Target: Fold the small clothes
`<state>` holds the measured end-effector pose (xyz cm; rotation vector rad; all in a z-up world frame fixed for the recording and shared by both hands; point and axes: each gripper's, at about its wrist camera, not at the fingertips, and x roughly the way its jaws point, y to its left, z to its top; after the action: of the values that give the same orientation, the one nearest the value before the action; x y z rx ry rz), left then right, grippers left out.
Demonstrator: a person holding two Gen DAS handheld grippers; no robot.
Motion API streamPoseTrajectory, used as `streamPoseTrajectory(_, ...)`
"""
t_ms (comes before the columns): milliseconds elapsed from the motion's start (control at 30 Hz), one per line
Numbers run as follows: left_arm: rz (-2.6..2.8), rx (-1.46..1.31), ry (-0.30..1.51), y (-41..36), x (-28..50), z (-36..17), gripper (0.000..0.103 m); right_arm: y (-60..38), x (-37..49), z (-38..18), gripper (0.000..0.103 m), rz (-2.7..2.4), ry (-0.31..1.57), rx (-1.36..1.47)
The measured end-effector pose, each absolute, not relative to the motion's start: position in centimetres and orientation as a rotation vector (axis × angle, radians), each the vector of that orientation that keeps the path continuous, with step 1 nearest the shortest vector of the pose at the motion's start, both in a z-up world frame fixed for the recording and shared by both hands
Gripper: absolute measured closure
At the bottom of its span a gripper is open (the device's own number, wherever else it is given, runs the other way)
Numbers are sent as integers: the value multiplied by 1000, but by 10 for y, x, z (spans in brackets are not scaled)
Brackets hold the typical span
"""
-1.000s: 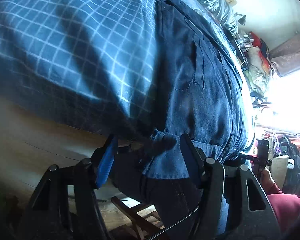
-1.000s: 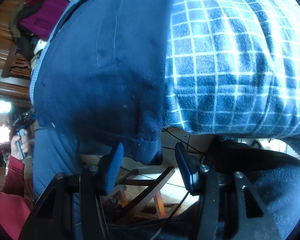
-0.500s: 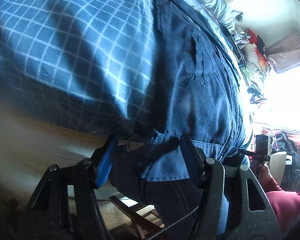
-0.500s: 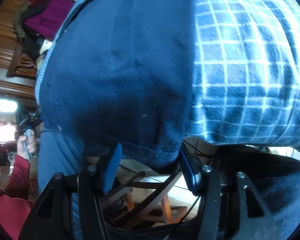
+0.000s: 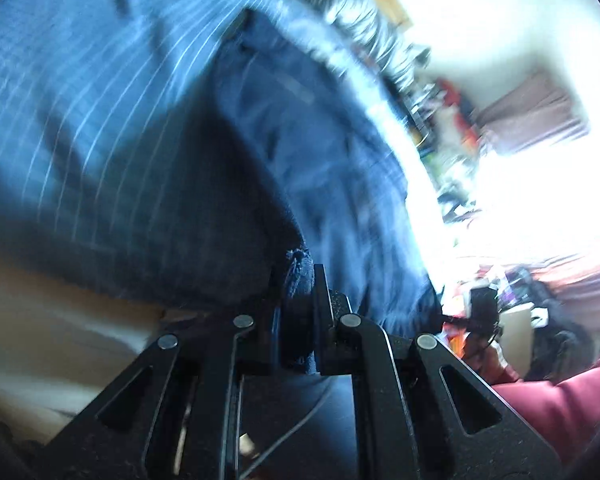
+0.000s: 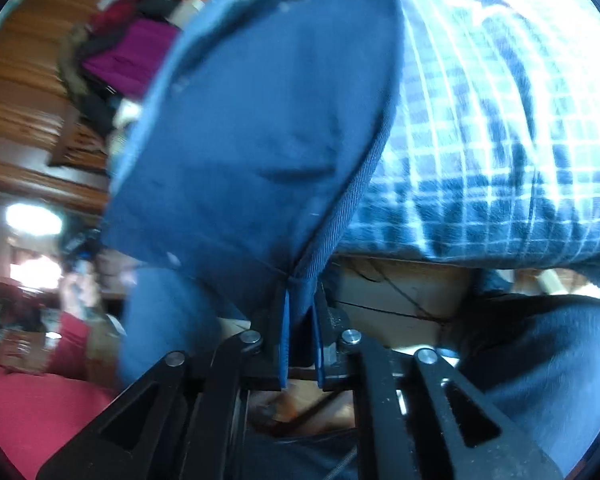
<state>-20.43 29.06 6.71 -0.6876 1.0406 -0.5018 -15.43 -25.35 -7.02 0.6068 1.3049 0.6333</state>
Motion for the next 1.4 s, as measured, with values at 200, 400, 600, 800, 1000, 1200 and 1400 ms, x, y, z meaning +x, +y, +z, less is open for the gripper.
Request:
streamPoseTrajectory(200, -532, -829, 862, 297, -189, 98, 92, -280, -146, -14, 92, 689, 1129, 785)
streamPoseTrajectory(400, -518, -871, 725, 291, -136, 134, 92, -293, -107, 29, 92, 696, 980, 839)
streamPoseTrajectory(600, -503, -832, 677, 285, -52, 162, 91, -309, -11, 63, 92, 657, 864, 839)
streamPoseTrajectory(800, -473, -822, 698, 277, 41, 156, 91, -314, 103, 72, 92, 641, 851, 801)
streamPoseTrajectory(1000, -386, -831, 784, 276, 121, 108, 84, -314, 218, 43, 91, 595, 918, 764)
streamPoseTrajectory(1200, -57, -700, 1089, 282, 174, -1, 56, -316, 288, -36, 77, 412, 1046, 734)
streamPoseTrajectory(1400, -146, -558, 941, 280, 128, 39, 51, -285, 288, -64, 62, 387, 1083, 574)
